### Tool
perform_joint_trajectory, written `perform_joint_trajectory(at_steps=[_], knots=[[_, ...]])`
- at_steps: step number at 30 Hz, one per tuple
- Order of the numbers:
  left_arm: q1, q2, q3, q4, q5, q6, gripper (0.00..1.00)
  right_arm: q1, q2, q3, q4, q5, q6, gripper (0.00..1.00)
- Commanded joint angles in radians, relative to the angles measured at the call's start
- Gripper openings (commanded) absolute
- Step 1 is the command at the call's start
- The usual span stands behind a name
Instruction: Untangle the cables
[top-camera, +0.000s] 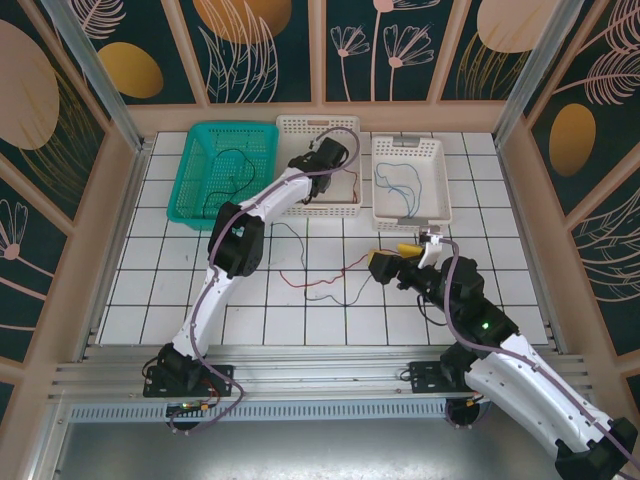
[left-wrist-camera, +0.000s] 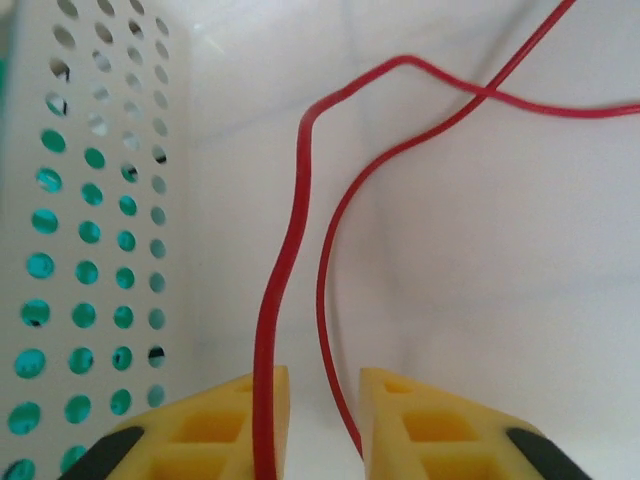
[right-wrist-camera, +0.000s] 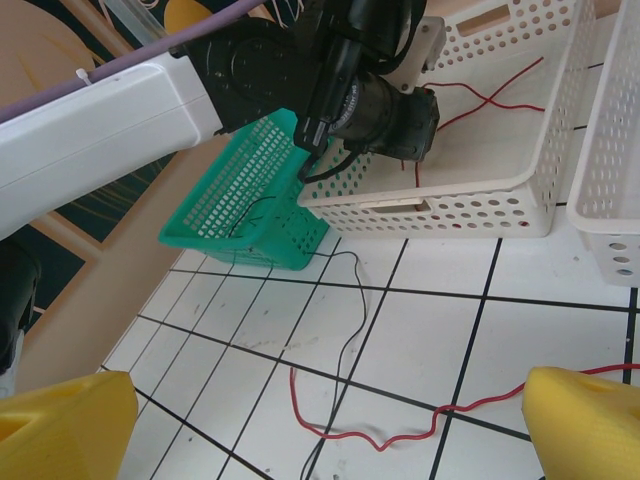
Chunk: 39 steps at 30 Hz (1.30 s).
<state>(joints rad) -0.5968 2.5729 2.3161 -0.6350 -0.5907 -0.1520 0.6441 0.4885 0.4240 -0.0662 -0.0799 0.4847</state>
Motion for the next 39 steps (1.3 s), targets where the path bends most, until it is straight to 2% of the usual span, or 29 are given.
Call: perform_joint_trajectory(at_steps=[1,7,13,17,26,31,36,39], knots=[[-0.001,-0.055,0.03,-0.029,-0.029,0.02,0.33,0.011,-0.016,0.041,-0.001,-0.024,0.006,0.99],[0.012,-0.094,0.019,-0.034,-0.034,0.021,0.44,0.012,-0.015,0.052,-0.013,-0.027,0.011,0.99],[0.018,-0.186,0.002,-0.017,-0.025,0.021,0.71,0.014,-0.011,0.055,-0.015,-0.027,0.021,0.99],[0.017,-0.235,-0.016,-0.014,-0.004,0.023,0.83,0.014,-0.004,0.053,-0.014,-0.024,0.029,0.99],[0.018,-0.364,-0.102,-0.013,0.024,-0.02,0.86,0.015,0.029,0.057,-0.034,-0.026,0.037,0.99],[0.018,-0.567,-0.303,0.069,0.05,-0.035,0.89,0.018,0.159,0.071,-0.082,-0.045,0.029,0.99],[0.018,-0.823,-0.606,0.208,0.112,-0.06,0.98,0.043,0.255,0.071,-0.079,-0.036,0.047,0.99],[0.018,-1.012,-0.813,0.313,0.137,-0.068,0.99,0.068,0.363,0.1,-0.104,-0.009,0.055,0.99]])
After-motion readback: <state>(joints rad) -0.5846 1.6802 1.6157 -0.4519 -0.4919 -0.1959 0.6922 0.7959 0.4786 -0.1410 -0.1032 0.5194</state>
